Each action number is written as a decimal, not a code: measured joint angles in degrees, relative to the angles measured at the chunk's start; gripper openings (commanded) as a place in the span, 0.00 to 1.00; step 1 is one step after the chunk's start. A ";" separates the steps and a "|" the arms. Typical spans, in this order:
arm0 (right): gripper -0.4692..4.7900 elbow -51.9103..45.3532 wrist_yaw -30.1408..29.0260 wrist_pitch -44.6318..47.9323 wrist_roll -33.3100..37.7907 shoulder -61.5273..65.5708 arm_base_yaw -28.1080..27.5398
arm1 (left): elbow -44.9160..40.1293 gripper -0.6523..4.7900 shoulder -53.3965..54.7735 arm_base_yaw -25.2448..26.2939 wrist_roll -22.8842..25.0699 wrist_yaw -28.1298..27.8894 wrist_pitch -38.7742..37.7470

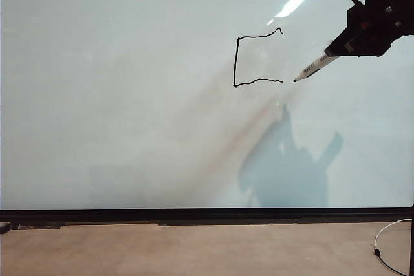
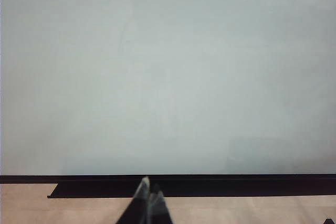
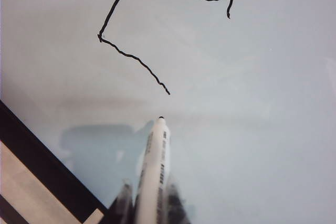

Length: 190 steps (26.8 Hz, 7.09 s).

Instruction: Pick up the pen on the shelf to the right of the whiteboard and draw a rectangle.

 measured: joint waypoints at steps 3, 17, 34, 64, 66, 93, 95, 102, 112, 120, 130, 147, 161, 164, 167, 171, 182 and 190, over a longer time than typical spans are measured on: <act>0.08 1.31 0.00 0.09 -0.83 2.01 0.00 | 0.00 0.11 0.00 0.00 0.00 0.00 0.00; 0.08 4.59 -1.03 2.36 -1.16 8.20 0.00 | 0.00 0.11 0.00 0.00 0.02 0.00 0.00; 0.08 5.97 -1.60 3.58 -1.40 9.29 0.04 | 0.00 0.11 0.00 0.00 0.00 0.00 0.00; 0.08 6.29 -0.55 3.52 -2.10 5.66 0.04 | 0.00 0.11 0.00 0.00 0.02 0.00 0.00; 0.08 6.47 -0.61 3.52 -2.10 5.66 0.04 | 0.00 0.11 0.00 0.00 0.02 0.00 0.00; 0.08 6.99 -0.63 5.84 -2.58 2.64 0.04 | 0.00 0.11 0.00 0.00 0.00 0.00 0.00; 0.08 6.99 -0.66 5.84 -2.58 2.64 0.04 | 0.00 0.11 0.00 0.00 0.02 0.00 0.00; 0.08 7.02 -0.61 5.86 -2.58 2.19 0.04 | 0.00 0.11 0.00 0.00 0.00 0.00 0.00; 0.08 7.13 -0.52 5.31 -2.60 1.88 0.07 | 0.00 0.11 0.00 0.00 0.00 0.00 0.00; 0.08 4.61 6.99 1.11 -2.56 -3.67 5.75 | 0.00 0.11 0.00 0.00 0.00 -0.02 0.00; 0.08 -4.37 11.13 -1.55 6.93 -18.36 5.66 | 0.00 0.11 0.00 0.00 0.02 0.00 0.00; 0.08 -19.04 18.08 -4.02 15.89 -41.35 5.66 | 0.00 0.11 0.00 0.00 0.00 0.00 0.00; 0.08 -27.76 20.98 -4.48 19.19 -54.07 5.66 | 0.00 0.11 0.00 0.00 0.00 0.00 0.00; 0.08 -28.41 20.98 -6.12 19.89 -56.24 5.66 | 0.00 0.11 0.00 0.00 0.00 0.00 0.00; 0.08 -28.35 20.98 -7.78 20.11 -57.86 5.66 | 0.00 0.11 0.00 0.00 0.02 0.00 0.00; 0.08 -29.09 20.87 -9.53 20.52 -60.00 5.66 | 0.00 0.11 0.00 0.00 0.02 0.00 0.00; 0.08 -30.53 20.33 -10.51 22.64 -61.13 5.31 | 0.00 0.11 0.00 0.00 0.00 -0.02 0.00; 0.08 -30.53 17.31 -11.28 22.82 -61.13 0.39 | 0.00 0.11 0.00 0.00 0.00 0.00 -0.02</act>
